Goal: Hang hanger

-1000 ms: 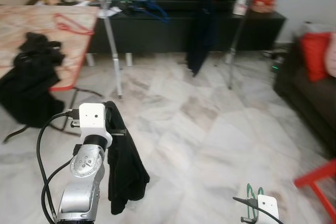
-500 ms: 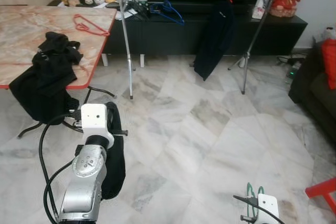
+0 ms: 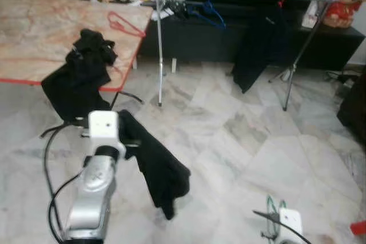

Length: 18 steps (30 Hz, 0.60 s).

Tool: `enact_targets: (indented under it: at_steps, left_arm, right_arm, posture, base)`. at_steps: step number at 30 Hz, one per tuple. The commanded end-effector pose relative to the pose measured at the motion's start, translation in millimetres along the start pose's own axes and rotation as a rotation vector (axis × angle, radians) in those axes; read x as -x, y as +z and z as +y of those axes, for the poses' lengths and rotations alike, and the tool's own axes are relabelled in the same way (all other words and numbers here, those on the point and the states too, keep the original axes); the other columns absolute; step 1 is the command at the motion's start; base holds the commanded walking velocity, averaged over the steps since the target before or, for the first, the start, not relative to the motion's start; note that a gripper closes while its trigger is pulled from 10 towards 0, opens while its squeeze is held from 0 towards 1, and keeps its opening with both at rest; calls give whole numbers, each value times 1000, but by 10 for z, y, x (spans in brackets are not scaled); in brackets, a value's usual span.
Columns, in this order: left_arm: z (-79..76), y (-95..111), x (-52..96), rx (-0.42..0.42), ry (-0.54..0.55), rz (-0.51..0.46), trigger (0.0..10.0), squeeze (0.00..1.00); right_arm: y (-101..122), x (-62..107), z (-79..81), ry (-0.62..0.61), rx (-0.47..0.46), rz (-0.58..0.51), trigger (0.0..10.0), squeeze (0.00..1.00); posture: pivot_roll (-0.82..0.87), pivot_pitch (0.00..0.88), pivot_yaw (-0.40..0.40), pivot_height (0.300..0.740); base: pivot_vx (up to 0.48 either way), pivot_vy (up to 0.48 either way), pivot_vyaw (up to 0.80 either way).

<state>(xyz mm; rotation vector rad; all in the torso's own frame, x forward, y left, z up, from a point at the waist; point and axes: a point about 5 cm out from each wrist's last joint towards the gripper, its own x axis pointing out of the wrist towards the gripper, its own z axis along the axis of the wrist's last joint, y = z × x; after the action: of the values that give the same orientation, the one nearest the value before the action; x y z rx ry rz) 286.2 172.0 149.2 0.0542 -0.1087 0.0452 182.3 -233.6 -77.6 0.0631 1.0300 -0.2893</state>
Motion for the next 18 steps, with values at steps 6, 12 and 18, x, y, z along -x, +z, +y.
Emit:
enact_targets:
  at_steps: [6, 12, 18]
  left_arm:
    - [-101, 104, -25, 20, -31, -39, 10000, 0]
    - [-105, 109, -29, 18, -35, -40, 10000, 0]
    - [-113, 109, -24, 17, -38, -38, 10000, 0]
  right_arm:
    - [-61, 8, -106, -29, -14, 13, 10000, 0]
    - [-56, 7, -102, -28, 0, 11, 10000, 0]
    - [-60, 8, -103, -28, -6, 11, 10000, 0]
  posture:
    - [47, 0, -83, 740]
    - [47, 0, -82, 740]
    - [50, 0, -82, 740]
  base:
    - [0, 274, 0]
    - [0, 274, 0]
    - [0, 273, 0]
